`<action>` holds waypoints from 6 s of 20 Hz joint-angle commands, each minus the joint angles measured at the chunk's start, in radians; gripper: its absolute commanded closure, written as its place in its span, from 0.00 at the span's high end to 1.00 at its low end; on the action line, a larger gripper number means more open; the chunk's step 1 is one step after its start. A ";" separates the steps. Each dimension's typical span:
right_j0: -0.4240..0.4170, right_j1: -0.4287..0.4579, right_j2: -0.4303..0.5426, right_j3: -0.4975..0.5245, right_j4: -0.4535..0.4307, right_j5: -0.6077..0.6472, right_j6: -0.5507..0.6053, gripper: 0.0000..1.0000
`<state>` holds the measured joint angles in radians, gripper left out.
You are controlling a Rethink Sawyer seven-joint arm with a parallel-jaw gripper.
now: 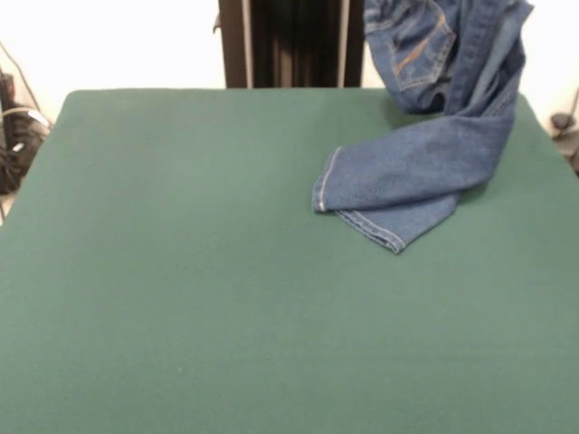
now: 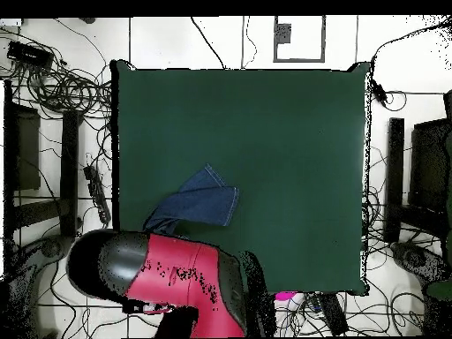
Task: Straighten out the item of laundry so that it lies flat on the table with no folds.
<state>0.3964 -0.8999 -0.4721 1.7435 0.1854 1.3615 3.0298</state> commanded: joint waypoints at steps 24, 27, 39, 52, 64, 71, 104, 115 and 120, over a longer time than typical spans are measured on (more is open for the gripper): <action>-0.093 -0.127 0.334 -0.096 -0.097 0.242 -0.058 0.00; -0.093 -0.145 0.349 -0.131 -0.071 0.311 -0.022 0.00; -0.068 -0.169 0.375 -0.351 0.045 0.674 0.225 0.00; -0.023 -0.060 0.326 -0.616 0.207 0.924 0.475 0.00; 0.023 0.063 0.308 -0.754 0.398 0.871 0.705 0.00; 0.077 0.098 0.285 -0.663 0.381 0.674 0.636 0.00; 0.160 0.270 0.287 -0.279 0.472 -0.008 0.561 0.00; 0.076 0.215 0.321 -0.046 0.341 -0.179 0.335 0.00; -0.002 0.150 0.320 0.102 0.211 -0.256 0.192 0.00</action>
<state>0.4674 -0.6496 -0.2402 1.5586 0.4896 1.1896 3.6458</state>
